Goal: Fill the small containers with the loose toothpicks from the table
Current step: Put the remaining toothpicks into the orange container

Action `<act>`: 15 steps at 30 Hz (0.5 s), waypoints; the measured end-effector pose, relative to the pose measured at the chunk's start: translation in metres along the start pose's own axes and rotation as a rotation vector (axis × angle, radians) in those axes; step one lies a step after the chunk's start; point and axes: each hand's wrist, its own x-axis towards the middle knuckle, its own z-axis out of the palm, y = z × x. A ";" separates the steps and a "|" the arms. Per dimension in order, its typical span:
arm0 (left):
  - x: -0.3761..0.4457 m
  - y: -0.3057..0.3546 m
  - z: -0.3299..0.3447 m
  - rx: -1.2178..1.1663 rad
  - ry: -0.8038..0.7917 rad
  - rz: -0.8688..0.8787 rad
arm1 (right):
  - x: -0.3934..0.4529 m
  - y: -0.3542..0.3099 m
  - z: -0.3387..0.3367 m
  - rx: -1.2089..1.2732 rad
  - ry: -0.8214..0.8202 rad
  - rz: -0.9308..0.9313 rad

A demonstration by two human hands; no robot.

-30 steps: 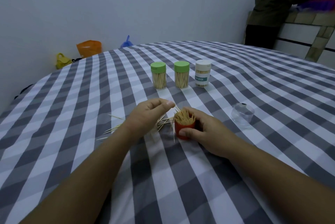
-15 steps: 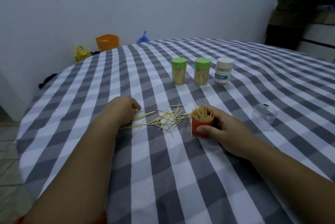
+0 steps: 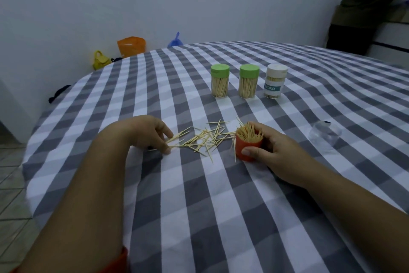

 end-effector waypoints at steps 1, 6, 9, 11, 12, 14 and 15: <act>0.001 0.001 0.000 -0.024 0.022 0.004 | 0.000 0.000 0.000 -0.001 0.001 0.002; 0.001 0.012 0.005 -0.045 0.125 0.015 | 0.001 -0.001 0.000 -0.008 -0.004 0.007; 0.004 0.023 0.012 -0.018 0.160 0.069 | 0.000 -0.002 0.000 -0.005 -0.003 0.011; 0.006 0.030 0.016 -0.051 0.147 0.107 | 0.000 -0.002 0.000 0.001 0.002 0.014; 0.007 0.033 0.018 -0.062 0.136 0.126 | 0.000 -0.002 0.000 0.002 0.002 0.012; 0.008 0.035 0.020 -0.073 0.109 0.154 | 0.000 -0.002 0.000 -0.007 -0.003 0.011; 0.009 0.036 0.020 -0.084 0.101 0.162 | 0.000 -0.002 -0.001 -0.012 -0.005 0.012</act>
